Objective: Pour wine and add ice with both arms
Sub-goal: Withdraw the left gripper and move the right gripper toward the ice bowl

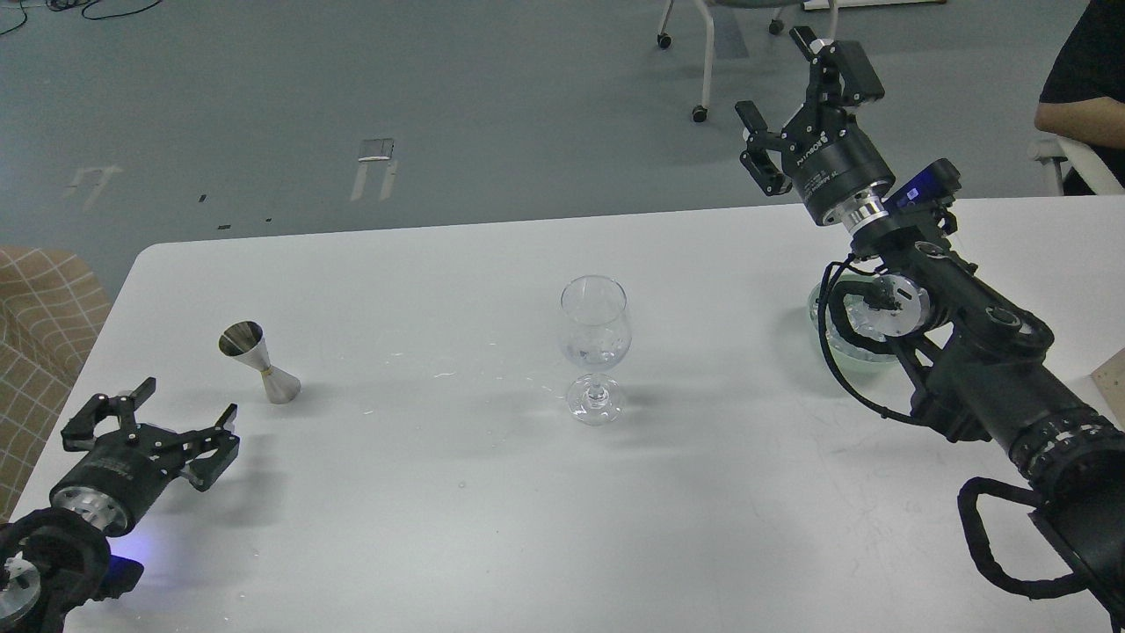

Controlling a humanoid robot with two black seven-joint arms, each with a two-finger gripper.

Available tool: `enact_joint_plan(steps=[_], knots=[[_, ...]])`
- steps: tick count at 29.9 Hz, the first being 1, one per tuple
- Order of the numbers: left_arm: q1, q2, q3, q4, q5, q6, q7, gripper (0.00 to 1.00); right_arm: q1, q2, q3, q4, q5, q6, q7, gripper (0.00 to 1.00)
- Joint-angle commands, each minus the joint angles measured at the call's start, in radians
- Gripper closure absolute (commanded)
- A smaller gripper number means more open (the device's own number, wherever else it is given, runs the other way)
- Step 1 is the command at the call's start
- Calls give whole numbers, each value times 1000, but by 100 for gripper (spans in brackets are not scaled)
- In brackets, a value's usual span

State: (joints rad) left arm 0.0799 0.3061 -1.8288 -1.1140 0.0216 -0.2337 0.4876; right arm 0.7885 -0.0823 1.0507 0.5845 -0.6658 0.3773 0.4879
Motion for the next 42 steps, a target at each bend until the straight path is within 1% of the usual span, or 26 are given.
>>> enact_joint_plan(steps=[1, 2, 3, 4, 6, 8, 10, 11, 12, 14, 15, 16, 17, 20, 22, 24, 25, 26, 28, 30, 31, 32, 33, 36, 40, 42], knots=[[-8, 65, -12, 80, 5, -154, -18, 2, 1, 0, 0, 0, 0, 0, 0, 0], [-14, 100, -12, 112, 6, -224, -20, 2, 1, 0, 0, 1, 0, 0, 0, 0], [-14, 100, -12, 112, 6, -225, -20, 2, 1, 0, 0, 1, 0, 0, 0, 0], [-20, 138, -10, 140, 6, -255, -23, 2, 1, -4, 0, 1, 0, 0, 0, 0], [-51, 197, -3, 171, 14, -255, -53, 2, 1, -5, 0, 1, 0, 0, 0, 0], [-118, 238, 0, 200, 85, -255, -122, 2, 1, -5, 0, 1, 0, 0, 0, 0], [-161, 255, 2, 217, 144, -255, -155, 2, 1, -5, 0, 3, 0, 0, 1, 0], [-204, 266, 2, 238, 209, -255, -187, 2, 1, -5, 0, 3, 0, 0, 0, 0], [-227, 268, 3, 247, 243, -255, -202, 2, 3, -5, 0, 3, 0, 0, 0, 0], [-308, 269, 3, 267, 371, -255, -262, 2, 3, -5, 2, 3, 0, 0, 0, 0], [-324, 269, 5, 269, 397, -255, -274, 2, 3, -5, 2, 3, 0, 0, 0, 0], [-348, 269, 6, 276, 443, -255, -299, 2, 3, -5, 2, 3, 0, 0, 1, 0], [-348, 269, 6, 276, 443, -255, -299, 2, 3, -5, 2, 3, 0, 0, 1, 0], [-396, 266, 65, 287, 512, -255, -374, 2, 3, -7, 2, 3, 0, 0, 0, 0], [-436, 272, 172, 296, 534, -255, -473, 2, 6, -8, 0, 3, 0, 0, 0, 0], [-451, 278, 232, 301, 543, -255, -536, 2, 8, -8, -2, 3, 0, 0, 0, 0], [-471, 291, 281, 302, 558, -255, -605, 2, 9, -10, -2, 3, 0, 0, 0, 0], [-477, 295, 305, 303, 569, -255, -642, 2, 9, -10, -2, 3, 0, 0, 0, 0], [-506, 297, 388, 303, 625, -255, -789, 3, 12, -19, -3, 3, 0, 2, 0, 0], [-520, 291, 424, 303, 652, -255, -851, 3, 12, -19, -3, 3, 0, 2, 0, 0], [-523, 288, 460, 303, 662, -209, -897, 3, 12, -19, -3, 3, 0, 0, 0, 0], [-525, 286, 480, 303, 663, -178, -909, 3, 12, -17, -3, 3, 0, 2, 0, 0], [-526, 286, 511, 303, 660, -150, -911, 3, 12, -17, -3, 5, -2, 0, 1, 0], [-529, 288, 562, 301, 649, -135, -909, 3, 11, -17, -3, 3, 0, 0, 1, 0], [-529, 266, 571, 315, 646, -96, -908, 2, 8, -17, -3, 3, 0, 2, 1, 0], [-523, 262, 574, 318, 652, -101, -902, 2, 6, -19, -5, 3, -3, 5, 0, 0]])
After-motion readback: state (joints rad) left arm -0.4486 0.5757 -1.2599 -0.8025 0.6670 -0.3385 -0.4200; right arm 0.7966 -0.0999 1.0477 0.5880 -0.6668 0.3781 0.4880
